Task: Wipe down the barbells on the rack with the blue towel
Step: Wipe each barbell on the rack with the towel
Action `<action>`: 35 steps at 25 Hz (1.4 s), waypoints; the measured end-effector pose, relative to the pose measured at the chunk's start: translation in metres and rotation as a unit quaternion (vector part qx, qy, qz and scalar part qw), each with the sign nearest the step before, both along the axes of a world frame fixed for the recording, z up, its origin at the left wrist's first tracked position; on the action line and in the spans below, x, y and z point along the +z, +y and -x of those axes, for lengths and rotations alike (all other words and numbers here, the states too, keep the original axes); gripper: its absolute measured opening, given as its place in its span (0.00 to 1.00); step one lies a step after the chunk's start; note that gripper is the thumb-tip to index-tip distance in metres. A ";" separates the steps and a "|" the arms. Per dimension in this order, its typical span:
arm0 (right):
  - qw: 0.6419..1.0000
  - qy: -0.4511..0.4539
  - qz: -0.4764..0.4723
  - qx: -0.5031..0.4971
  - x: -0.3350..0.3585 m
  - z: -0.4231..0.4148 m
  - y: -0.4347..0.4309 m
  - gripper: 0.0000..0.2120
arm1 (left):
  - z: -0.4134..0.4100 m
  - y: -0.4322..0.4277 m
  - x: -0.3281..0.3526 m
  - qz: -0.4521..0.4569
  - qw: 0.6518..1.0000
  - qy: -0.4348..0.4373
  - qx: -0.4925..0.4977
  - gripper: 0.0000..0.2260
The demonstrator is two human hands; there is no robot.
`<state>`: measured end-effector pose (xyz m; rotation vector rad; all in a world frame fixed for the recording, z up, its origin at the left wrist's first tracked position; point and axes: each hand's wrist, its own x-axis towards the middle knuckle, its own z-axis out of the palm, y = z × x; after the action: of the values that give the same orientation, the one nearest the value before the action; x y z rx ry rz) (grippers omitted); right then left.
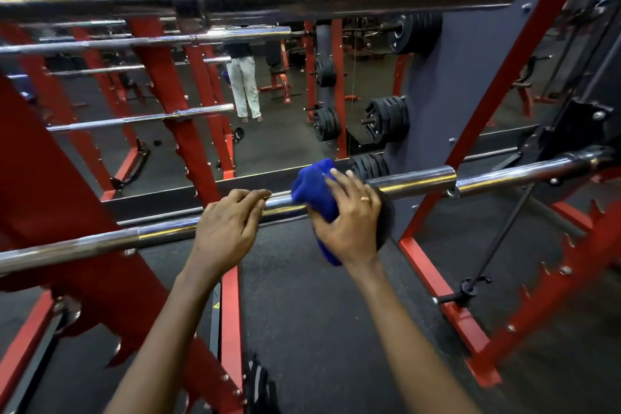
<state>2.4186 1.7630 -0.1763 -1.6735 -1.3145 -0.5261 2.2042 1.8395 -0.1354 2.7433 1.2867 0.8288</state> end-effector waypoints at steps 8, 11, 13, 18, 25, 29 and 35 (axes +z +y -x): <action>0.997 -0.060 0.038 -0.036 0.014 -0.028 0.005 0.21 | -0.001 0.000 -0.004 -0.015 1.000 0.013 0.011 0.20; 0.999 0.000 0.003 -0.052 0.022 -0.049 0.003 0.16 | -0.001 0.003 -0.002 -0.007 1.000 0.022 0.011 0.21; 0.996 0.062 -0.024 -0.055 0.028 -0.056 0.002 0.18 | 0.000 0.004 -0.002 0.001 1.000 0.014 -0.012 0.22; 0.965 0.218 -0.148 -0.013 0.068 -0.042 0.001 0.28 | -0.008 -0.012 0.034 0.002 0.993 -0.060 -0.099 0.22; 0.921 0.174 -0.348 0.019 0.198 -0.038 -0.018 0.21 | -0.035 -0.039 0.186 -0.219 0.961 -0.088 -0.144 0.24; 0.929 0.085 -0.357 -0.049 0.256 -0.065 -0.010 0.20 | -0.058 -0.021 0.244 -0.283 0.954 -0.014 -0.101 0.25; 0.974 -0.142 -0.165 -0.055 0.278 -0.109 0.007 0.26 | -0.079 -0.003 0.258 -0.372 0.926 0.054 -0.036 0.30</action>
<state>2.5272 1.7700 0.1022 -1.4332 -1.2545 -1.0227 2.2832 1.8360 0.1227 3.4060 1.0179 1.4227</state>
